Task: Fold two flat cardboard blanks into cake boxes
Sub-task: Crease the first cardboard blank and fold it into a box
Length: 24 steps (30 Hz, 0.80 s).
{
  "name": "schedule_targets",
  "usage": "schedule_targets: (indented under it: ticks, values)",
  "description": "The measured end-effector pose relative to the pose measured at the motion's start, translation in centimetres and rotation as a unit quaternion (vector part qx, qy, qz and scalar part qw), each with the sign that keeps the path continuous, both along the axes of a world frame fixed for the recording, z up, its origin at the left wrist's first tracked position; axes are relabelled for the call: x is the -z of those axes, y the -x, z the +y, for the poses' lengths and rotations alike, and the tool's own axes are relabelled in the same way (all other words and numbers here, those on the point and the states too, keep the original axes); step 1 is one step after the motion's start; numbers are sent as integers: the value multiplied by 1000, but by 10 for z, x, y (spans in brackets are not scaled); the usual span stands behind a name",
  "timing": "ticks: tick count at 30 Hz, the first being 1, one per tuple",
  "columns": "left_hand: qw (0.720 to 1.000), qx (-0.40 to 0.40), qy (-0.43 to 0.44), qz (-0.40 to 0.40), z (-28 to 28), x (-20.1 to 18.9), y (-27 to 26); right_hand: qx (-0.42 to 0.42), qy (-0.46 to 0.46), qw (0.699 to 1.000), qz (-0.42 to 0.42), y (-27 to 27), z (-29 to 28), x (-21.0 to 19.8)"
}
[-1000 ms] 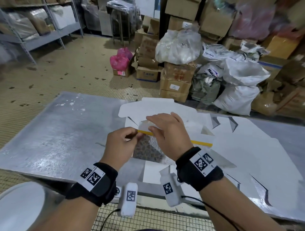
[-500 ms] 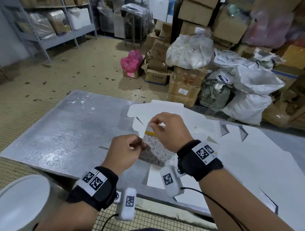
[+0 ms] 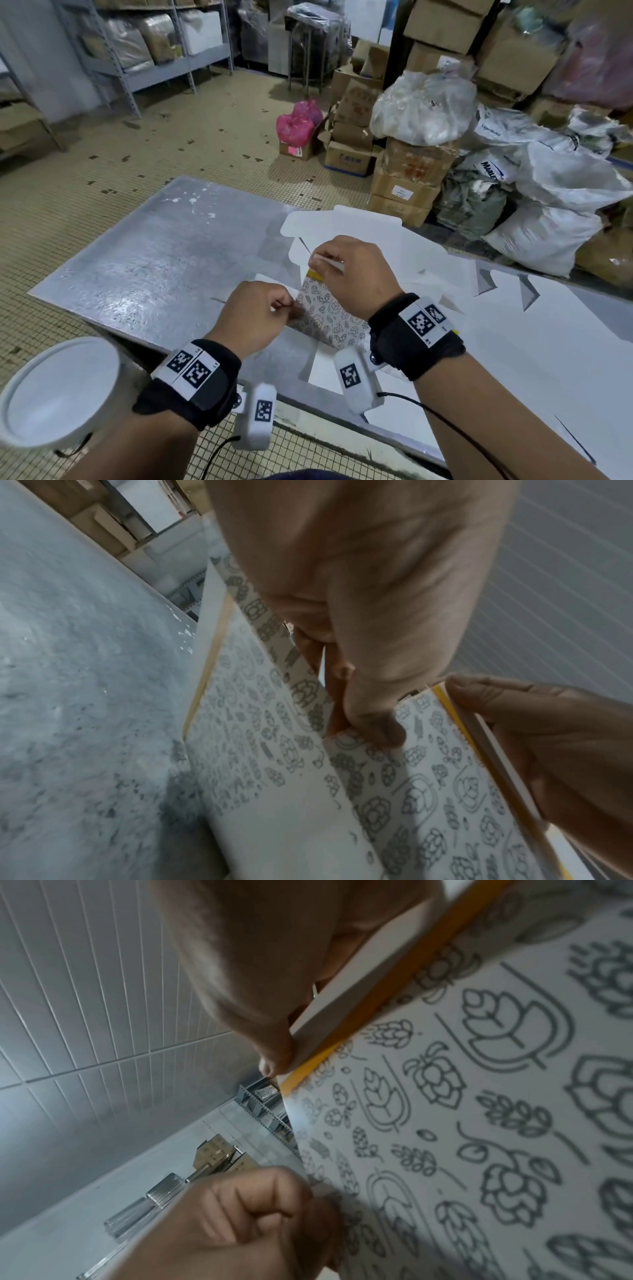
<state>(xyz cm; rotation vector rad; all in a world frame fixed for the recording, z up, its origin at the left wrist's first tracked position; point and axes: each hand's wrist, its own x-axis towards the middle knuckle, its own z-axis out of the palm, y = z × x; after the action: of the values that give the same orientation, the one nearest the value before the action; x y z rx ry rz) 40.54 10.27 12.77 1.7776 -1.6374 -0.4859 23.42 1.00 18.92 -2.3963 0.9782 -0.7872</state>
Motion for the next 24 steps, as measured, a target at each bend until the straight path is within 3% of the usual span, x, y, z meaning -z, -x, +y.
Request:
schedule_targets:
  ticks: [3, 7, 13, 18, 21, 24]
  values:
    - [1000, -16, -6, 10, 0, 6, 3, -1, -6, 1000, 5, -1, 3, 0]
    - [992, 30, -110, 61, 5, 15, -4, 13, -57, 997, 52, 13, 8, -2]
    - [942, 69, -253, 207, 28, 38, -16, 62, -220, 964, 134, 64, 26, 20]
    - [906, 107, -351, 210, 42, 69, -22, 163, -276, 922, 218, 116, 50, 67]
    - [883, 61, -376, 274, 49, 82, -26, 235, -303, 889, 249, 145, 75, 94]
    - [836, 5, -372, 403, 53, 92, -31, 301, -279, 889, 205, 157, 98, 107]
